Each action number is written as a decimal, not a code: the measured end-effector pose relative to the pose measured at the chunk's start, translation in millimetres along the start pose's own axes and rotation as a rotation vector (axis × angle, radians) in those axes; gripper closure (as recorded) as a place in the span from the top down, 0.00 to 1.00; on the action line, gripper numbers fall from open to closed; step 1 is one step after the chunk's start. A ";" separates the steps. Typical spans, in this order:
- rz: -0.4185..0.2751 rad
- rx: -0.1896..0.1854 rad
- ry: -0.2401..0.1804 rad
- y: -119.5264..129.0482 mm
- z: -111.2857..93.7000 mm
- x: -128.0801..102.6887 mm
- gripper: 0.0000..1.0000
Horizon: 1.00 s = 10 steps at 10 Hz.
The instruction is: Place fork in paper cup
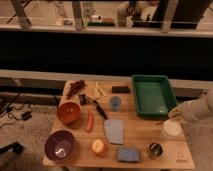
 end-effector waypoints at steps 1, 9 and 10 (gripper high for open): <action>-0.001 -0.003 -0.011 2.1 -0.3 -3.8 0.05; -0.014 0.002 -0.075 5.5 -5.8 -21.1 0.05; -0.008 0.012 -0.073 3.4 -10.8 -17.2 0.05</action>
